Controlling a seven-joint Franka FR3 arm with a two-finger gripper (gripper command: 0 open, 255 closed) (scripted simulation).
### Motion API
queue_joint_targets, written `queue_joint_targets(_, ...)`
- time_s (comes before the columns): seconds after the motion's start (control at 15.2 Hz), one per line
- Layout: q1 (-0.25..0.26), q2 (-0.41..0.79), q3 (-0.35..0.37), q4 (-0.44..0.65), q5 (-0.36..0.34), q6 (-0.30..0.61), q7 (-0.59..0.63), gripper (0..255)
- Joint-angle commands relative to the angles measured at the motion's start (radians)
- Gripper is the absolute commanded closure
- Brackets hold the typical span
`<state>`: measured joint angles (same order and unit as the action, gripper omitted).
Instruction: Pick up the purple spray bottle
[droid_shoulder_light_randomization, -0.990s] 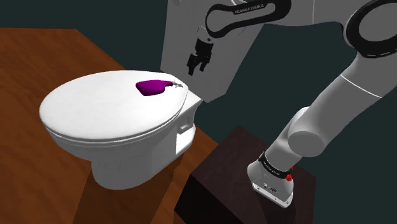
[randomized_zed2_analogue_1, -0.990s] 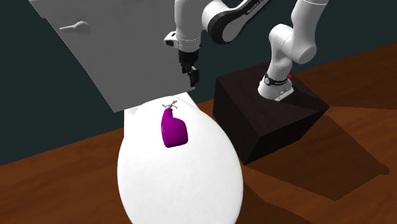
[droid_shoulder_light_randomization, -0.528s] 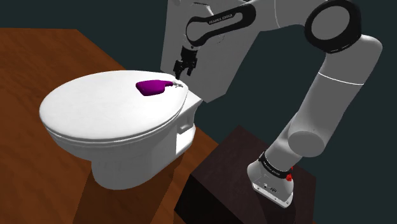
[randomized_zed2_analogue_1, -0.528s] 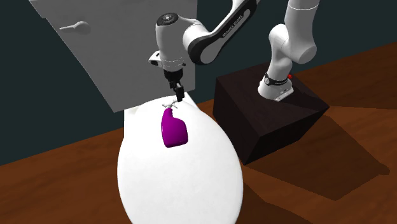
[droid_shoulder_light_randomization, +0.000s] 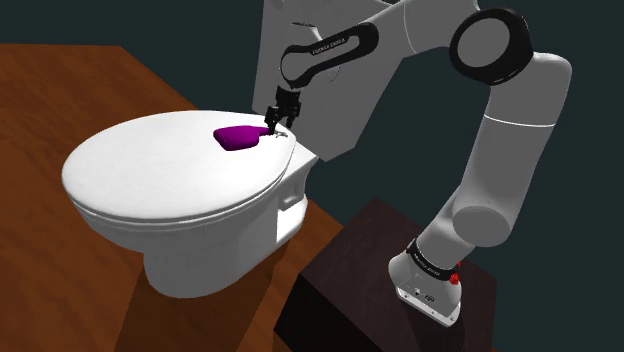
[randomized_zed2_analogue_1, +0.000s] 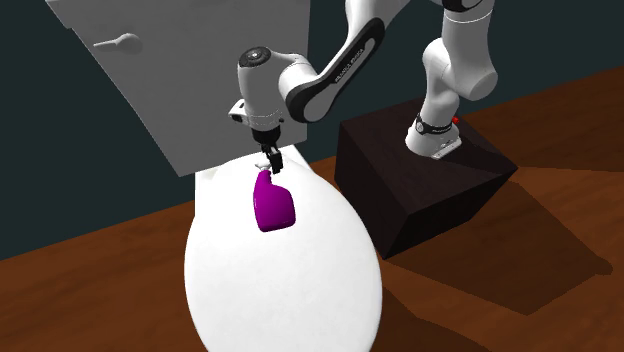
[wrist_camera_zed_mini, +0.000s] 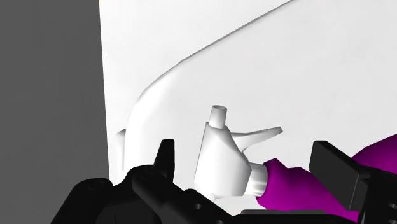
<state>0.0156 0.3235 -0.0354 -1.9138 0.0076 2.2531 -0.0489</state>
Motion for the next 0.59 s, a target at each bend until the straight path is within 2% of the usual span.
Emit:
queue_joint_targets(0.0,0.0,0.018,0.0,-0.01,0.001,0.028,0.0,0)
queue_joint_targets(0.13,0.0,0.018,0.0,-0.01,0.001,0.028,0.0,0)
queue_joint_targets(0.2,0.0,0.018,0.001,-0.009,0.001,0.027,0.0,255)
queue_joint_targets(0.53,0.0,0.018,0.001,-0.009,0.001,0.027,0.0,255)
